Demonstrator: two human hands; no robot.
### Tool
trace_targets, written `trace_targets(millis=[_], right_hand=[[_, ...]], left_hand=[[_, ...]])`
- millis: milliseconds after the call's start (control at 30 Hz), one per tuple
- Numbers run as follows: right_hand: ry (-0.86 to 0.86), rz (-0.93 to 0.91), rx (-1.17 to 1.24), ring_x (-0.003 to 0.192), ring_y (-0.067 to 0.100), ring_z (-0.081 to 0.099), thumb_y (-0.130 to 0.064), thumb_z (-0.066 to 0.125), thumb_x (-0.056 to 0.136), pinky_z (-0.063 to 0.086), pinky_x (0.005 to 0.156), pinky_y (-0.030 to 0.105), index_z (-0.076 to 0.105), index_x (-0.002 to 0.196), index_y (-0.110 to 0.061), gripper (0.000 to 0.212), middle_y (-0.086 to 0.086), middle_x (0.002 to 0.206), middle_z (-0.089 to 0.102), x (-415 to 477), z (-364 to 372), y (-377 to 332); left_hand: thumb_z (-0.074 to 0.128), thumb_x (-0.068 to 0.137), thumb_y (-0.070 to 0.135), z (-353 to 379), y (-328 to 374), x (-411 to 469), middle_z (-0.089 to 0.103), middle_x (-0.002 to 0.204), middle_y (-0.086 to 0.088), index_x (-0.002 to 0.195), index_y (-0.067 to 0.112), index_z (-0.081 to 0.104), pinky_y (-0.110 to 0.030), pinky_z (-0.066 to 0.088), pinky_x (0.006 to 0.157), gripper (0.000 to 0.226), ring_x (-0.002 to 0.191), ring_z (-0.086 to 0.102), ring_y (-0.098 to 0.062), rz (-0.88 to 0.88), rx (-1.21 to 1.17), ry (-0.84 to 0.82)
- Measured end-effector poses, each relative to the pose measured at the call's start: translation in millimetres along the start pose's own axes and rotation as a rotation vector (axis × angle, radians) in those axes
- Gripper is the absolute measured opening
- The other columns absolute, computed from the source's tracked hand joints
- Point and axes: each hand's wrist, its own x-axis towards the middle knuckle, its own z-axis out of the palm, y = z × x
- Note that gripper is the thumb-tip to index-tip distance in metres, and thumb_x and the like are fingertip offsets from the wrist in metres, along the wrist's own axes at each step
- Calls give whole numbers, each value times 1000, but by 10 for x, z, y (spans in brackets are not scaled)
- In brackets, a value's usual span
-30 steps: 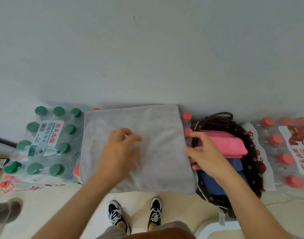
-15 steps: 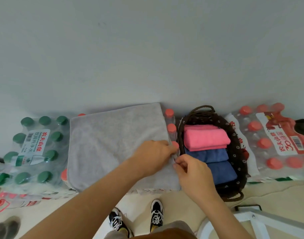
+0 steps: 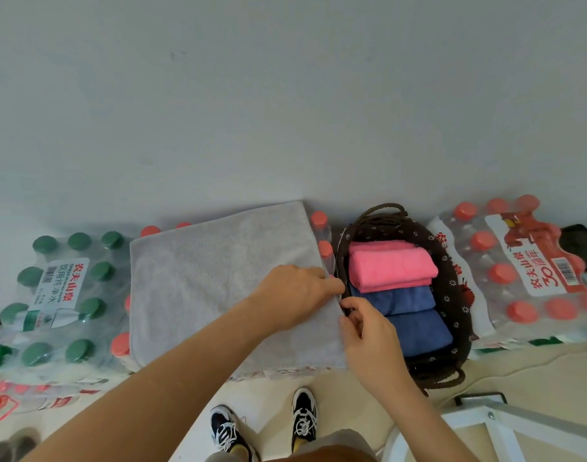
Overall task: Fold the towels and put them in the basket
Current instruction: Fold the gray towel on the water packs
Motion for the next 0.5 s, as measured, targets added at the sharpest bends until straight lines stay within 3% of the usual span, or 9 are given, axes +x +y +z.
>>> trace_targets(millis=[100, 200, 267, 400, 500], right_hand=[[0, 80, 56, 82, 11, 61, -16, 58, 92, 52, 77, 37, 65, 110, -19, 19, -4, 87, 66, 15, -3, -13], [-20, 118, 93, 77, 14, 61, -37, 62, 87, 52, 72, 41, 62, 89, -31, 6, -1, 81, 65, 19, 5, -35], [-35, 115, 77, 76, 15, 59, -53, 63, 77, 51, 66, 38, 58, 85, -33, 22, 1, 82, 61, -5, 20, -27], [-12, 87, 73, 67, 12, 49, -39, 65, 85, 39, 58, 27, 49, 81, -28, 20, -4, 73, 52, -47, 38, -35], [-18, 110, 120, 61, 9, 47, -31, 68, 85, 42, 59, 29, 49, 79, -21, 22, -6, 68, 48, -81, 19, -49]], left_hand=[[43, 96, 20, 24, 16, 38, 63, 100, -1, 114, 27, 52, -32, 33, 58, 21, 80, 65, -29, 31, 22, 14], [44, 96, 18, 22, 53, 48, 61, 99, -3, 115, 21, 46, -35, 36, 57, 20, 79, 64, -32, 3, 41, -12], [45, 96, 22, -10, 79, 6, 59, 98, -2, 118, 22, 44, -36, 39, 56, 22, 79, 64, -31, -61, -20, 28], [46, 86, 30, 23, 230, -415, 57, 89, 2, 107, 23, 54, -33, 48, 53, 23, 74, 59, -21, -164, -264, 283], [60, 82, 32, 256, 454, -886, 55, 96, 4, 106, 24, 54, -32, 49, 68, 25, 85, 52, -18, -216, -329, 331]])
